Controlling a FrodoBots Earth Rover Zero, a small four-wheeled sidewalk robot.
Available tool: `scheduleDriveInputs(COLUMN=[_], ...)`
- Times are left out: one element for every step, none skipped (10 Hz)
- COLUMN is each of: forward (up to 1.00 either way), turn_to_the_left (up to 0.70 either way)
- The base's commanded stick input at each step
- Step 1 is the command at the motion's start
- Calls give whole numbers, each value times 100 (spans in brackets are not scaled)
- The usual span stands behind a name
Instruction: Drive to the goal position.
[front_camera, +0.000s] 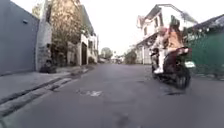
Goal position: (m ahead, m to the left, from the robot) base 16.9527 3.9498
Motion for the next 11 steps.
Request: scheduleDriveInputs(forward=[100, 100, 100, 100, 100, 100, 100, 100, 100, 100, 100], turn_to_the_left=[1, 1, -5, -26, -19, 1, 1, 1, 1, 1, 1])
